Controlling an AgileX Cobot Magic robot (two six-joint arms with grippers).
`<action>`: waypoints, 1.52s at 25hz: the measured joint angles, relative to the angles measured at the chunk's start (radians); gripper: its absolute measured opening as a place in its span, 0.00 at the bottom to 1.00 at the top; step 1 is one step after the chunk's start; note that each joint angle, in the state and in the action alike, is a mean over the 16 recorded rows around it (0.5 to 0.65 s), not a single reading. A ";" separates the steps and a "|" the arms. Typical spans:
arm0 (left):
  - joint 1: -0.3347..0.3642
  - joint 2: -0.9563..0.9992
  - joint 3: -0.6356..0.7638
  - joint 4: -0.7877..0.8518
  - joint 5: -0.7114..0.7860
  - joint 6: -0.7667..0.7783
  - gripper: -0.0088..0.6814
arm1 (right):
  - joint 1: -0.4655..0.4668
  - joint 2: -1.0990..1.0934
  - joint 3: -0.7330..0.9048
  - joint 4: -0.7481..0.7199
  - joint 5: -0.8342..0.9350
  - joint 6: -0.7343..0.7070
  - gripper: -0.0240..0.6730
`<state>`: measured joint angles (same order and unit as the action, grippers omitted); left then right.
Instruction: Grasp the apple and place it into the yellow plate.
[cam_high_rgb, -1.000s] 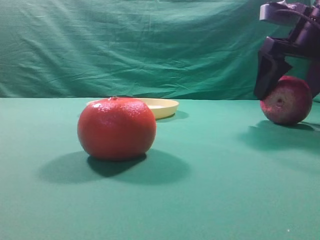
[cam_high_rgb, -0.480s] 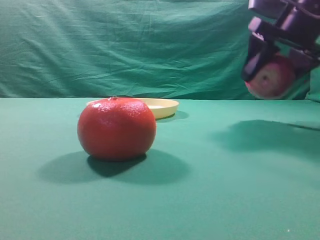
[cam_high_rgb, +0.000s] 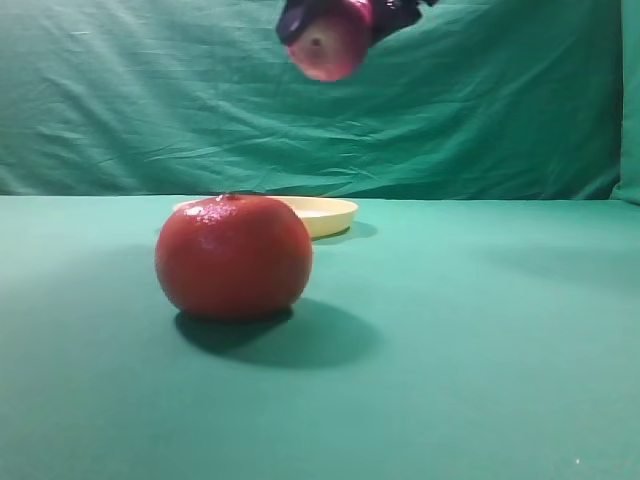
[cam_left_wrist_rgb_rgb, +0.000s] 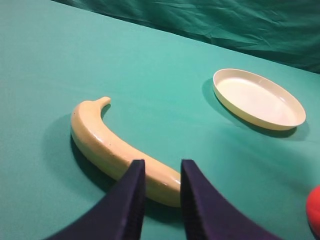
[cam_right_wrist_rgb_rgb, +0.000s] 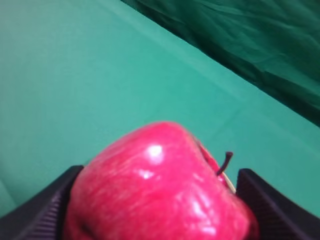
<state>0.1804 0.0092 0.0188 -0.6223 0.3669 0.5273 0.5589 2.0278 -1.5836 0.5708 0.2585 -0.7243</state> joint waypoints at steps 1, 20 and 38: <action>0.000 0.000 0.000 0.000 0.000 0.000 0.24 | 0.006 0.010 0.000 0.001 -0.017 -0.004 0.83; 0.000 0.000 0.000 0.000 0.000 0.000 0.24 | -0.041 -0.164 0.000 -0.002 0.145 0.022 0.73; 0.000 0.000 0.000 0.000 0.000 0.000 0.24 | -0.135 -0.728 0.138 -0.424 0.609 0.595 0.03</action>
<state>0.1804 0.0092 0.0188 -0.6223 0.3669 0.5273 0.4239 1.3001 -1.4459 0.1464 0.8679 -0.1293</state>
